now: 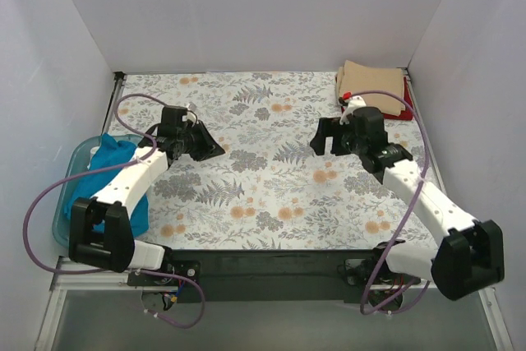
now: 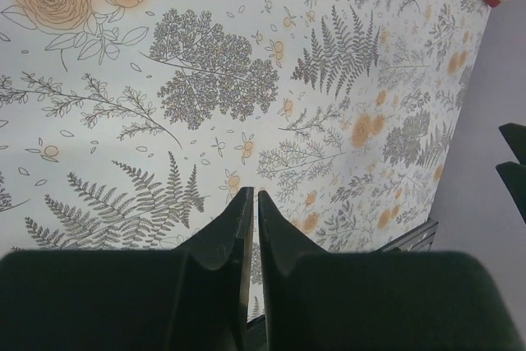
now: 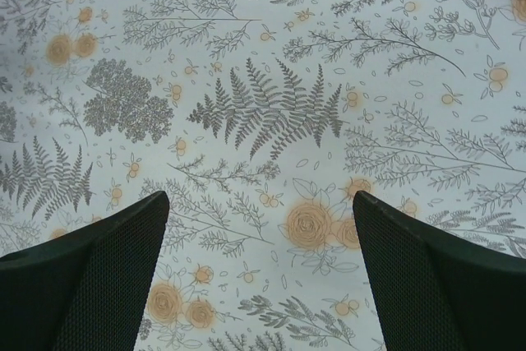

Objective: Fold and stack the t-shirts
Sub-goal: Reset both grippers

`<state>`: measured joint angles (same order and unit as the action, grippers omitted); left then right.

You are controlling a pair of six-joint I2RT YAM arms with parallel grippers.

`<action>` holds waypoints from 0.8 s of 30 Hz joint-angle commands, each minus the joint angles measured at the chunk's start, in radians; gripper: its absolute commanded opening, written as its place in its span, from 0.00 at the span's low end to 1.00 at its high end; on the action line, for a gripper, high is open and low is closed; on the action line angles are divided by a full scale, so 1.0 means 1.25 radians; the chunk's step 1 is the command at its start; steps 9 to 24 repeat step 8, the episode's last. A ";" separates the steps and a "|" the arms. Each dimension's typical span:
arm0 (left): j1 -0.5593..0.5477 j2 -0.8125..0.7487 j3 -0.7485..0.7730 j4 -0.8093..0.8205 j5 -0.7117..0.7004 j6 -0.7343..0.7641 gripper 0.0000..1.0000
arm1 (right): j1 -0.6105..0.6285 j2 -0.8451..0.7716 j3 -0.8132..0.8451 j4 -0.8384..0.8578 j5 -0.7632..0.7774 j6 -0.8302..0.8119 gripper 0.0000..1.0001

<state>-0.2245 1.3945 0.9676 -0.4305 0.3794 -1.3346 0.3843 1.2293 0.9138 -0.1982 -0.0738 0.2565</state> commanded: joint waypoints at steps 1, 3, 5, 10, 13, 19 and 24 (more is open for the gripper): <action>0.002 -0.071 -0.034 0.027 -0.025 -0.004 0.06 | -0.009 -0.090 -0.060 0.081 0.011 0.030 0.98; 0.002 -0.097 -0.055 0.031 -0.030 -0.010 0.06 | -0.010 -0.126 -0.083 0.080 0.014 0.034 0.98; 0.002 -0.107 -0.062 0.035 -0.035 -0.016 0.06 | -0.010 -0.133 -0.097 0.078 0.008 0.035 0.98; 0.002 -0.122 -0.076 0.038 -0.037 -0.018 0.06 | -0.010 -0.129 -0.100 0.078 0.014 0.051 0.98; 0.002 -0.122 -0.076 0.038 -0.037 -0.018 0.06 | -0.010 -0.129 -0.100 0.078 0.014 0.051 0.98; 0.002 -0.122 -0.076 0.038 -0.037 -0.018 0.06 | -0.010 -0.129 -0.100 0.078 0.014 0.051 0.98; 0.002 -0.122 -0.076 0.038 -0.037 -0.018 0.06 | -0.010 -0.129 -0.100 0.078 0.014 0.051 0.98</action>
